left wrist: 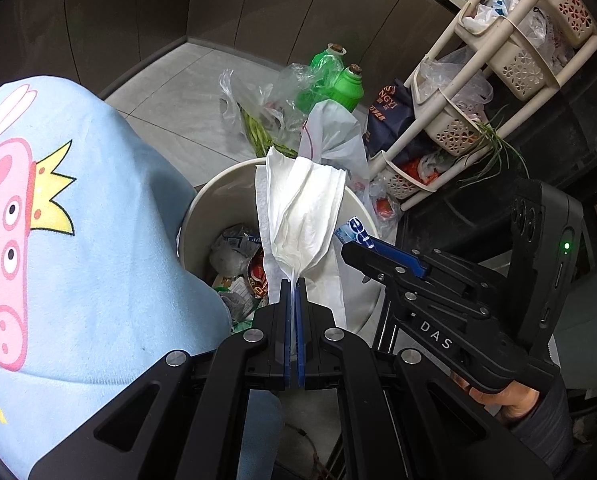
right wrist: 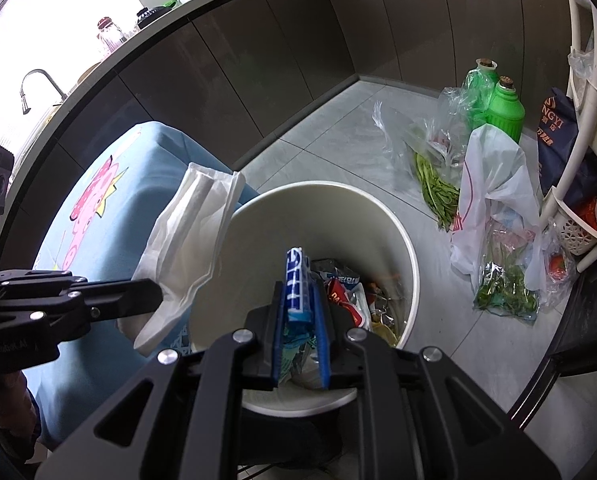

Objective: Collect trash

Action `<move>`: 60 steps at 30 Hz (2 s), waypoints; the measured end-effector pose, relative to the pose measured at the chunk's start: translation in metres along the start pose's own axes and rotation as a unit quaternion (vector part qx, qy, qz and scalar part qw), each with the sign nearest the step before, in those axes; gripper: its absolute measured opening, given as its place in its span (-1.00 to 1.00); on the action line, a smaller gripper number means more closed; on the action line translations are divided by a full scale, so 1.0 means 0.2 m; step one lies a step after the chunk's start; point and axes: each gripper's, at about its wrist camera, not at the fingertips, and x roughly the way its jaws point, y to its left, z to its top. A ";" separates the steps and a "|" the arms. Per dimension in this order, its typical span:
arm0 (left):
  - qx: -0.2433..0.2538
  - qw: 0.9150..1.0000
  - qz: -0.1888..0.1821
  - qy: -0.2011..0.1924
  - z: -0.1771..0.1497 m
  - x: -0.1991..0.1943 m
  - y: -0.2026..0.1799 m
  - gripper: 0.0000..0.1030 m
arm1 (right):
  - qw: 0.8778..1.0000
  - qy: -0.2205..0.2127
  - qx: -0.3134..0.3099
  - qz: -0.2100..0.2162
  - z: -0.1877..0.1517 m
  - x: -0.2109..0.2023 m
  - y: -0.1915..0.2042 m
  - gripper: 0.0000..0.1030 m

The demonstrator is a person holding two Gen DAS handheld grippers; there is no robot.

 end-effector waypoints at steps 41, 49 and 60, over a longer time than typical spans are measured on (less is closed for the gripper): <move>0.005 1.000 0.007 -0.010 0.04 0.04 -0.03 -0.90 | 1.000 -0.008 -0.007 -0.009 0.01 0.03 -0.03 -0.43; -0.006 0.999 0.014 -0.033 0.05 -0.03 -0.01 -0.44 | 1.000 -0.019 -0.011 -0.016 0.01 -0.03 -0.03 -0.21; -0.034 0.993 0.070 -0.095 0.03 -0.21 0.03 0.67 | 0.997 -0.053 -0.041 -0.029 0.01 -0.13 0.01 0.93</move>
